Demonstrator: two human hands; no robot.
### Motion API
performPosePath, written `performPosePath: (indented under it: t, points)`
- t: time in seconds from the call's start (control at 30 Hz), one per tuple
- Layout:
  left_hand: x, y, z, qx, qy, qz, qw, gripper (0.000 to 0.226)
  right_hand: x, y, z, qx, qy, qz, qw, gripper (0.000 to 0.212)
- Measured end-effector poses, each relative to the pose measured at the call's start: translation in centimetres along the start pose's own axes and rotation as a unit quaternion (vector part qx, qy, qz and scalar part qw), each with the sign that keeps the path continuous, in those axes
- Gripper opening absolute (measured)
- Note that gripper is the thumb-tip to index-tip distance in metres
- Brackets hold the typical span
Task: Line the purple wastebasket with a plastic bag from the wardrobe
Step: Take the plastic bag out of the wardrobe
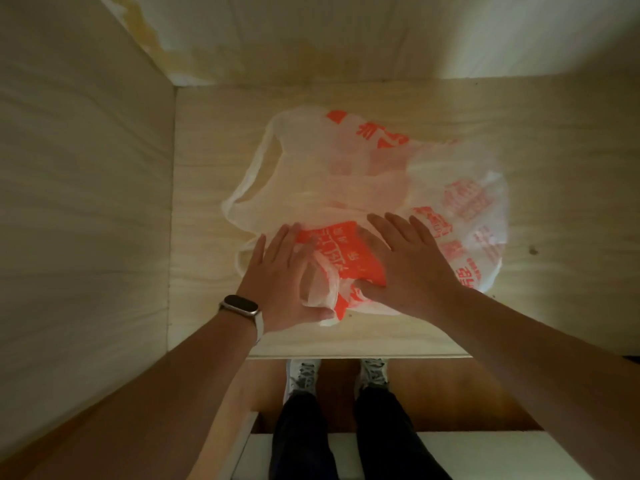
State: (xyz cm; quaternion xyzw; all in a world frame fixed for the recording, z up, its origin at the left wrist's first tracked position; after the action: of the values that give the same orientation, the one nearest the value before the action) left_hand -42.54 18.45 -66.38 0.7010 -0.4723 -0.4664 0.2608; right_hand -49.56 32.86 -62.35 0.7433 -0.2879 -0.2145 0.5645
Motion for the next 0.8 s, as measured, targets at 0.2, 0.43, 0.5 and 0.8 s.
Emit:
performPosePath:
  t: [0.2, 0.43, 0.5, 0.8]
  points:
    - [1.3, -1.8, 1.0, -0.058, -0.014, 0.002, 0.998, 0.113, -0.4, -3.5, 1.6, -0.003, -0.010, 0.000, 1.000, 0.077]
    - [1.5, 0.9, 3.2, -0.221, -0.021, -0.050, 0.974, 0.066, -1.0, -4.2, 2.9, -0.073, -0.041, 0.041, 0.996, 0.062]
    - [1.6, 1.3, 4.2, -0.229, -0.019, -0.066, 0.971, 0.064, -1.2, -4.0, 3.0, -0.092, -0.047, 0.050, 0.993, 0.062]
    - [1.7, 2.2, 5.8, -0.291, -0.090, -0.135, 0.943, 0.027, -1.7, -4.0, 3.6, -0.127, -0.067, 0.080, 0.986, 0.059]
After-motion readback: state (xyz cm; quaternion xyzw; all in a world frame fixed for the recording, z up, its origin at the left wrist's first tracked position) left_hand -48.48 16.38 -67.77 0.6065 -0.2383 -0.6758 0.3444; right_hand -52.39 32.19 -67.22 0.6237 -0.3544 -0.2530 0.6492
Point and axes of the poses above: each hand's wrist, its own z-axis towards the middle knuckle, its own y-axis out of the back of the hand, x = y × z, the point moved 10 cm from there along z, towards the middle knuckle, and after that the axes turned 12 degrees about -z, right-handed, at the moved point
